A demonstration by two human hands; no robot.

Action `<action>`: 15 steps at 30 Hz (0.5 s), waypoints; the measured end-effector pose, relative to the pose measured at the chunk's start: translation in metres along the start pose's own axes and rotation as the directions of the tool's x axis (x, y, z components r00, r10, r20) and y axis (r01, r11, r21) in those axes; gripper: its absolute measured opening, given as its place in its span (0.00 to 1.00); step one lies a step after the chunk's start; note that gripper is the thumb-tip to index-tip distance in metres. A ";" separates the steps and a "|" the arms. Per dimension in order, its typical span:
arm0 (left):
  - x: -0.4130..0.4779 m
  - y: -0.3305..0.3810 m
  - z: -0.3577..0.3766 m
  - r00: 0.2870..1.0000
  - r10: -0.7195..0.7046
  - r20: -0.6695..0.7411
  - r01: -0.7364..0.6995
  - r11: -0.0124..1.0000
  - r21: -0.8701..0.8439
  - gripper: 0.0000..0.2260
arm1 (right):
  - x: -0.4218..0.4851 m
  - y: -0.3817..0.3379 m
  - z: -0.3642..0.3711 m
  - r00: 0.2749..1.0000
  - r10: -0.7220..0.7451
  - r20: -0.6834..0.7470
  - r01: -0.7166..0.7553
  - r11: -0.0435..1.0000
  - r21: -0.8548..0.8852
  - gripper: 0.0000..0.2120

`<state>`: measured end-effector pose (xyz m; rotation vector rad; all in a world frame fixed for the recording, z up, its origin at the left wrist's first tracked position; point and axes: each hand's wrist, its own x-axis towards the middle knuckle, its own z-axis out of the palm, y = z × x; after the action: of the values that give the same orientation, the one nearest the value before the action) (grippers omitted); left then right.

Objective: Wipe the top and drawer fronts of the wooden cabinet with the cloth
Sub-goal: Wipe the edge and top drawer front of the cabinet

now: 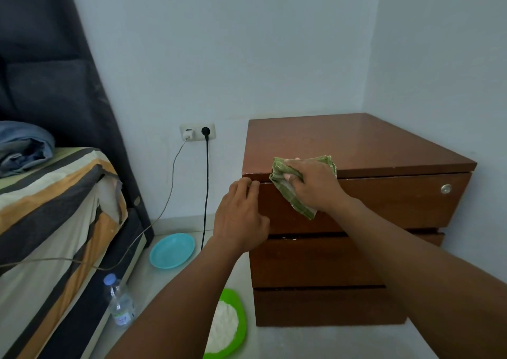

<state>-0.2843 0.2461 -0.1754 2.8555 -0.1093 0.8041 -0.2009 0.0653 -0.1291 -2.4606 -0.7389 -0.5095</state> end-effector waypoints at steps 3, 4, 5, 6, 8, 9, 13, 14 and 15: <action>0.007 -0.001 -0.001 1.000 0.008 0.005 -0.008 1.000 0.030 0.28 | 0.003 0.000 -0.004 0.999 0.018 0.052 -0.018 1.000 -0.007 0.18; 0.008 -0.001 -0.001 1.000 0.006 0.011 -0.007 0.999 0.036 0.28 | 0.004 0.000 -0.005 0.997 0.022 0.067 -0.022 1.000 0.001 0.18; 0.010 -0.001 -0.001 1.000 0.005 0.016 -0.006 0.999 0.039 0.27 | 0.005 0.001 -0.007 0.997 0.025 0.078 -0.026 1.000 0.005 0.17; 0.012 0.000 -0.001 1.000 0.005 0.021 -0.006 0.999 0.043 0.27 | 0.006 0.001 -0.008 0.996 0.029 0.085 -0.029 1.000 0.003 0.17; 0.015 0.000 -0.001 1.000 0.004 0.025 -0.005 0.999 0.053 0.26 | 0.006 0.003 -0.009 0.995 0.037 0.096 -0.038 0.999 -0.001 0.17; 0.017 0.001 -0.001 1.000 0.003 0.027 -0.004 0.998 0.057 0.25 | 0.006 0.003 -0.009 0.994 0.041 0.100 -0.041 0.999 0.001 0.17; 0.018 0.002 0.001 1.000 0.010 0.020 -0.011 0.998 0.070 0.24 | 0.006 0.004 -0.010 0.994 0.062 0.090 -0.060 0.998 -0.031 0.17; 0.018 0.002 0.001 1.000 0.015 0.016 -0.016 0.997 0.072 0.24 | 0.006 0.004 -0.010 0.994 0.067 0.084 -0.063 0.997 -0.046 0.18; 0.018 0.002 0.001 1.000 0.023 0.012 -0.024 0.997 0.079 0.24 | 0.006 0.004 -0.010 0.995 0.068 0.078 -0.064 0.996 -0.058 0.18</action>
<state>-0.2684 0.2436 -0.1665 2.9385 -0.1150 0.8158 -0.1962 0.0592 -0.1201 -2.5605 -0.6811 -0.4135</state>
